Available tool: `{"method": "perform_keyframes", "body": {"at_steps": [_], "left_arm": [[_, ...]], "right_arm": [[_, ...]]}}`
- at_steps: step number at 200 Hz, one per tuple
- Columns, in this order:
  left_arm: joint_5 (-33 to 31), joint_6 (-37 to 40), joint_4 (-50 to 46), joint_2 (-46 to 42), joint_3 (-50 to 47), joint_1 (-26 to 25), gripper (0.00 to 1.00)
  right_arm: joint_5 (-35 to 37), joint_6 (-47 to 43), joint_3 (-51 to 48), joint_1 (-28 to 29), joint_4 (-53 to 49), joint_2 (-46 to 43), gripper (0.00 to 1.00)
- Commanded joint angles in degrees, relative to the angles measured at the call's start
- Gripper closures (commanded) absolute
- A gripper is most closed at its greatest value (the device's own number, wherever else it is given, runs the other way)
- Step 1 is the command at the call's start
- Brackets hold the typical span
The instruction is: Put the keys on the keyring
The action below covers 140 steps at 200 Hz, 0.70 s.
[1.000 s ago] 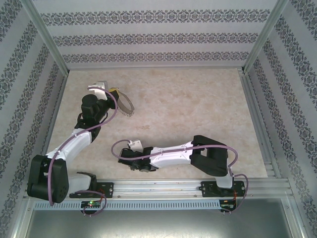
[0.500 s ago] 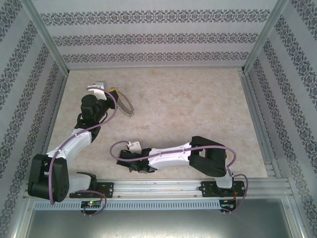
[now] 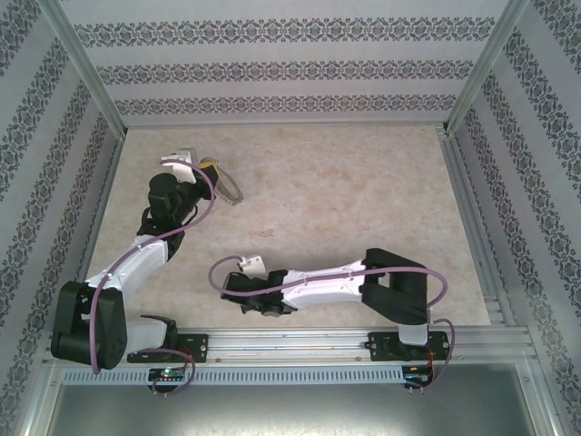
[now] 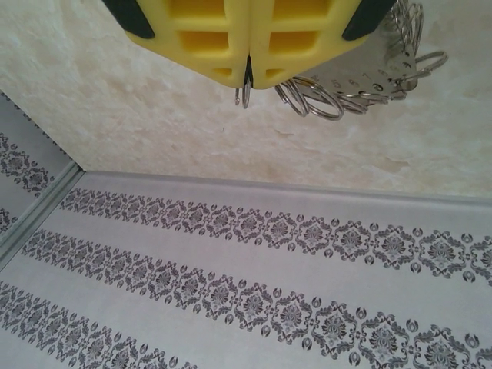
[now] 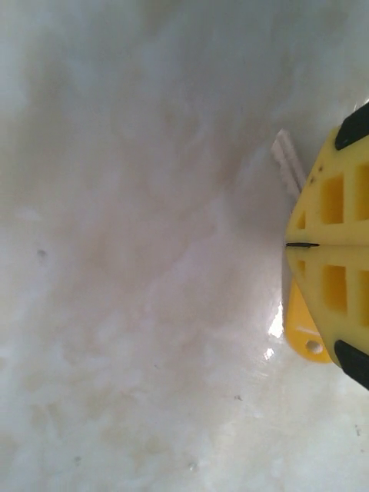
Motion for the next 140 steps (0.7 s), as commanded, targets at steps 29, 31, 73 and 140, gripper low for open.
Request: {"method": "perform_keyframes", "body": {"at_steps": [29,31,73,140], "left_arm": [[8.6,-3.1,-2.5,-2.3,2.9,0.9,1.0],[9.0,-3.2,-2.7,-2.4,2.9,0.8,1.0],[15.7,-2.6,-8.3,-3.8,5.1,0.5,1.0],[22.2,3.3,-9.4,-1.8,7.0,-4.8,1.0]], "right_arm": [[2.9,-14.1,-5.0,-9.1,6.8,-13.7,1.0],[2.6,-14.6,-5.1,-9.5,7.2,-14.1,1.0],[-3.1,-22.6,-9.7,-18.8,14.8,-22.2,1.0],[-15.9,-24.7,-16.6,-33.2,26.3,-29.6,1.0]]}}
